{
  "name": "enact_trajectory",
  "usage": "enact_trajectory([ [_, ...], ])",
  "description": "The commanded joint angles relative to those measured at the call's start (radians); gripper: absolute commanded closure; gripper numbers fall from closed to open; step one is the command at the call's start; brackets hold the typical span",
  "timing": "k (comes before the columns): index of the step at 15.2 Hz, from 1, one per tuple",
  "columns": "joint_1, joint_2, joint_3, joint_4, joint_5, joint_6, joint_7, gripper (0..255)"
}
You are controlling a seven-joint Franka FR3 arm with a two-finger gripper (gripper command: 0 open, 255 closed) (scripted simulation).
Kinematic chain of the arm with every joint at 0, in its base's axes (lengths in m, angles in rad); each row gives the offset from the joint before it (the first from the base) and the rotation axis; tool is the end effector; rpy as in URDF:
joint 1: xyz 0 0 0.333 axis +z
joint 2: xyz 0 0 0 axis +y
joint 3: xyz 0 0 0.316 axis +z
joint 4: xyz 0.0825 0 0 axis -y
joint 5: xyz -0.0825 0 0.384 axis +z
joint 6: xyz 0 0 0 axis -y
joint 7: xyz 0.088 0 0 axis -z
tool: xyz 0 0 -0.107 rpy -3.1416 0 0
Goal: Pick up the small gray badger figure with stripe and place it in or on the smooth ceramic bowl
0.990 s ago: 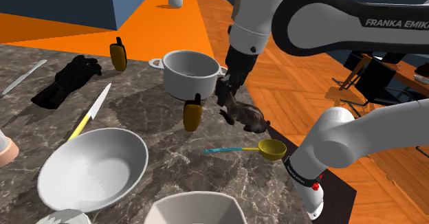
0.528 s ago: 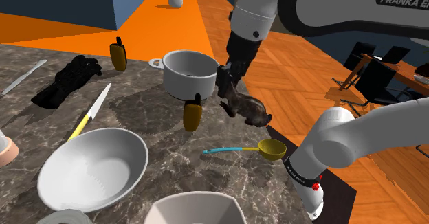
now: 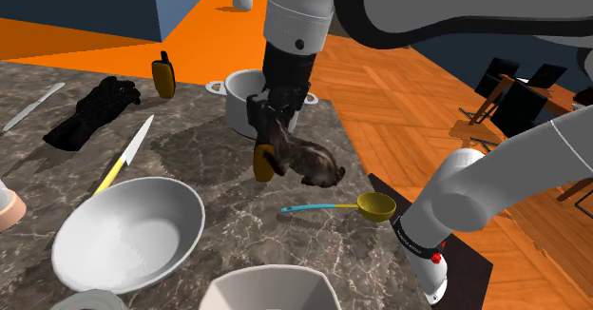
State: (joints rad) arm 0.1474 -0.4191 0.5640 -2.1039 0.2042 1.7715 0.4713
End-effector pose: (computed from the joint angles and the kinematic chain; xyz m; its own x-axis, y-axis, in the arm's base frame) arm 0.3092 0.3336 0.5607 0.9857 0.1646 0.0366 0.1646 -0.9864 0.0016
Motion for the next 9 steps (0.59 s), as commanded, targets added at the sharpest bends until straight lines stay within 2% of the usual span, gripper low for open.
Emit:
enact_trajectory([
  [1, -0.01, 0.078, 0.051, 0.065, -0.025, 0.014, 0.056, 255],
  [5, -0.022, 0.25, 0.152, 0.213, -0.114, 0.021, 0.182, 255],
  [9, 0.006, 0.459, 0.238, 0.389, -0.26, -0.002, 0.329, 255],
])
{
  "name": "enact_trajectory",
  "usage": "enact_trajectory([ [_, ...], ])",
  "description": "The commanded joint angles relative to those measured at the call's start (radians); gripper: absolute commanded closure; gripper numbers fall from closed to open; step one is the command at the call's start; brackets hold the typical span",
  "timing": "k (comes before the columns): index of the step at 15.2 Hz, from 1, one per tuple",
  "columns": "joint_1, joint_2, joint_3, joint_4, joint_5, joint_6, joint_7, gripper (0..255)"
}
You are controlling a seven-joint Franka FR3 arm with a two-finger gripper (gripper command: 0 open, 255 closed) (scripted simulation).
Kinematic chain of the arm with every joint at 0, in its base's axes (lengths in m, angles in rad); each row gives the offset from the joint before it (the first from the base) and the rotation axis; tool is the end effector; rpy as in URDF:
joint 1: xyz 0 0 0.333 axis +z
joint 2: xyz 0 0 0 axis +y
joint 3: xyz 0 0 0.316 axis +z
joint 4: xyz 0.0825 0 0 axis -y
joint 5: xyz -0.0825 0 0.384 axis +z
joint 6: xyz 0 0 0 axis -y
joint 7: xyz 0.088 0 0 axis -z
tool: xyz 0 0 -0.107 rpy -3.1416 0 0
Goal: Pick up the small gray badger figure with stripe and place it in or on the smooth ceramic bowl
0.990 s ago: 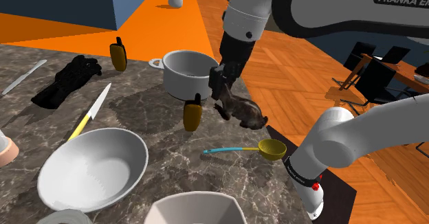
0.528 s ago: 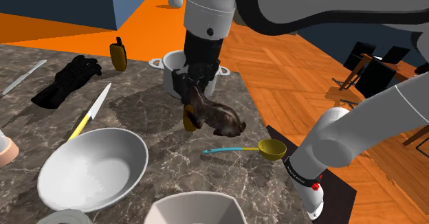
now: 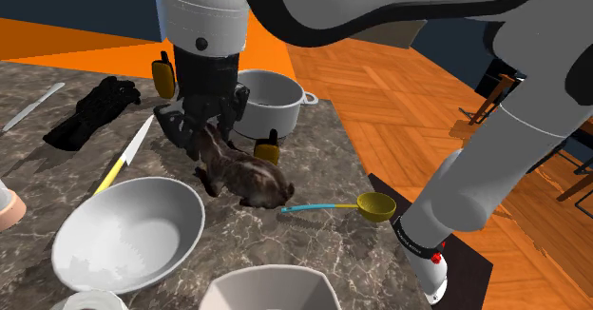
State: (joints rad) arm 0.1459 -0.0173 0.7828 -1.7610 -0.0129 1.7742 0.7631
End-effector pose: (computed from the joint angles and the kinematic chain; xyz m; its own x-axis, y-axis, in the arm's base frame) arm 0.3352 0.4509 0.5585 0.9853 0.1672 0.0356 0.1673 -0.9859 0.0004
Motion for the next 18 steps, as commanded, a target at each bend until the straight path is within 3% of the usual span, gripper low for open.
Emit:
enact_trajectory([
  [1, 0.027, 0.115, 0.032, 0.095, -0.086, -0.017, 0.075, 255],
  [6, 0.203, 0.397, 0.031, 0.392, -0.291, -0.119, 0.218, 255],
  [9, 0.351, 0.565, -0.005, 0.631, -0.392, -0.212, 0.257, 255],
  [11, 0.476, 0.694, -0.042, 0.853, -0.458, -0.299, 0.257, 255],
  [18, 0.413, 0.657, -0.033, 0.68, -0.438, -0.176, 0.277, 255],
])
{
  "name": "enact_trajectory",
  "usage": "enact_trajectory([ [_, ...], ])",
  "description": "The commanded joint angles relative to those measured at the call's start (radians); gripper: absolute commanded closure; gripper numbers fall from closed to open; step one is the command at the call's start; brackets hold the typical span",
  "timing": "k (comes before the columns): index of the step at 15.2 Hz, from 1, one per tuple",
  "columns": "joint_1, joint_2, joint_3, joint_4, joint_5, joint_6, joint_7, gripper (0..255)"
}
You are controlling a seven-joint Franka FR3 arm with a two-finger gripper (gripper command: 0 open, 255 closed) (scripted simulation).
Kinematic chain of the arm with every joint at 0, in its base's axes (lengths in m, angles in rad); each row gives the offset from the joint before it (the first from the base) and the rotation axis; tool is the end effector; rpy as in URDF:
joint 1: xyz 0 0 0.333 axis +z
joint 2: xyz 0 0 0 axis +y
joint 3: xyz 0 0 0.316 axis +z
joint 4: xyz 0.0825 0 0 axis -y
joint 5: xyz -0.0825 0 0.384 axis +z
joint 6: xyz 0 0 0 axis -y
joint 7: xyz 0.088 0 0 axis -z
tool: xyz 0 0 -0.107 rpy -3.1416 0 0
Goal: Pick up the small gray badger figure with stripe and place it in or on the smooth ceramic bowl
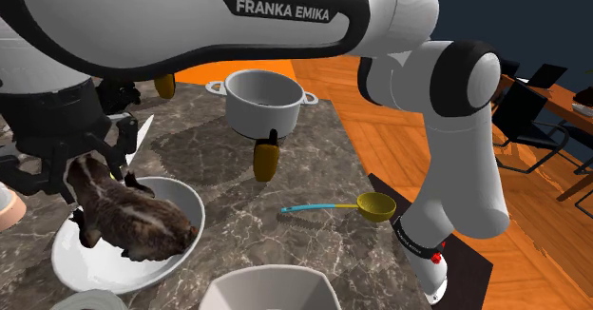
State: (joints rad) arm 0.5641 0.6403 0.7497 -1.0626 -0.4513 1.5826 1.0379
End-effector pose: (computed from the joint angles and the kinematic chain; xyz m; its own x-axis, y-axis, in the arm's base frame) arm 0.3757 0.6026 0.5237 0.9859 0.1631 0.0377 0.1632 -0.9866 -0.0010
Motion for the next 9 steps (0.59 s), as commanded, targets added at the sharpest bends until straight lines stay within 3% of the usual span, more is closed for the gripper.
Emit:
enact_trajectory([
  [1, -0.012, -0.003, 0.001, -0.038, 0.002, 0.031, 0.005, 255],
  [5, -0.035, -0.01, 0.003, -0.108, 0.003, 0.089, 0.014, 255],
  [9, -0.035, -0.01, 0.004, -0.108, 0.003, 0.089, 0.014, 255],
])
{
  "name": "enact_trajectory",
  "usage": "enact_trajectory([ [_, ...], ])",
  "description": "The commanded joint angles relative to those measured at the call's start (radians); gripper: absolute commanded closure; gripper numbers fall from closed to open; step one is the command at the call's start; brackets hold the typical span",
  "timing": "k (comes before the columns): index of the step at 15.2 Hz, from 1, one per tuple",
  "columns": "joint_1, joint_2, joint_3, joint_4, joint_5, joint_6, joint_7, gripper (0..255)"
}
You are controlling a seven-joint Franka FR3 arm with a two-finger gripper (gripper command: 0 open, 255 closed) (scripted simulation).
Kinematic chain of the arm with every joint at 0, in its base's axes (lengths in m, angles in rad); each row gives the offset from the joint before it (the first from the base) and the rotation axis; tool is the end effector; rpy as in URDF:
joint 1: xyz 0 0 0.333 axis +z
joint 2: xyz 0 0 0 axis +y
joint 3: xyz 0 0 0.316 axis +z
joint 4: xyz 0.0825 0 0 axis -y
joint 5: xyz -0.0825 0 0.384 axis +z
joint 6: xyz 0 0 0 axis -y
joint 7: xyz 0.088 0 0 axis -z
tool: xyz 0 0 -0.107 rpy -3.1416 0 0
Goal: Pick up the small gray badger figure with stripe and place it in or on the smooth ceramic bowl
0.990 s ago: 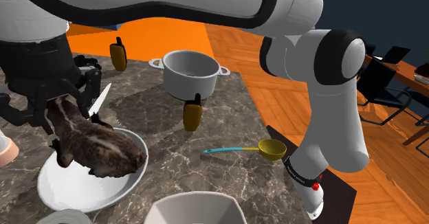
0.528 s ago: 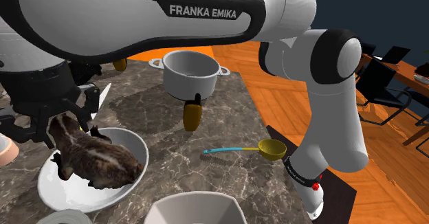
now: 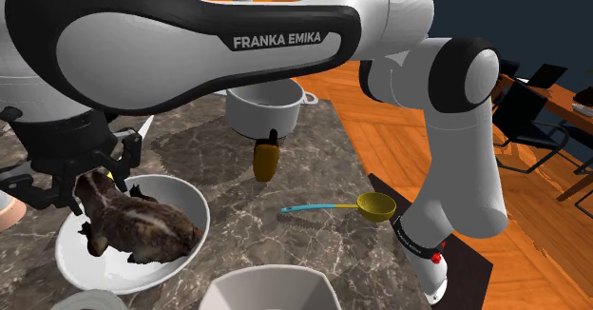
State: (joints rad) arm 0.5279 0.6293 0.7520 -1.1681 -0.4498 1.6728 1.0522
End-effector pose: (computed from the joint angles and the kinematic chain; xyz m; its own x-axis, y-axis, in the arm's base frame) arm 0.3778 0.6023 0.4932 0.9862 0.1600 0.0415 0.1603 -0.9871 -0.0030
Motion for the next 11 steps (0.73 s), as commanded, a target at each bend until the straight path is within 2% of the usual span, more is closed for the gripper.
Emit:
enact_trajectory([
  [1, 0.001, 0.001, 0.001, -0.002, 0.002, -0.001, 0.0, 255],
  [4, 0.001, 0.001, 0.001, -0.002, 0.001, -0.001, 0.0, 255],
  [5, 0.001, 0.0, 0.002, -0.003, 0.002, -0.002, 0.0, 0],
  [10, 0.001, 0.001, 0.001, -0.002, 0.001, -0.001, 0.0, 0],
  [11, 0.014, 0.003, 0.001, 0.038, 0.001, -0.037, -0.005, 0],
])
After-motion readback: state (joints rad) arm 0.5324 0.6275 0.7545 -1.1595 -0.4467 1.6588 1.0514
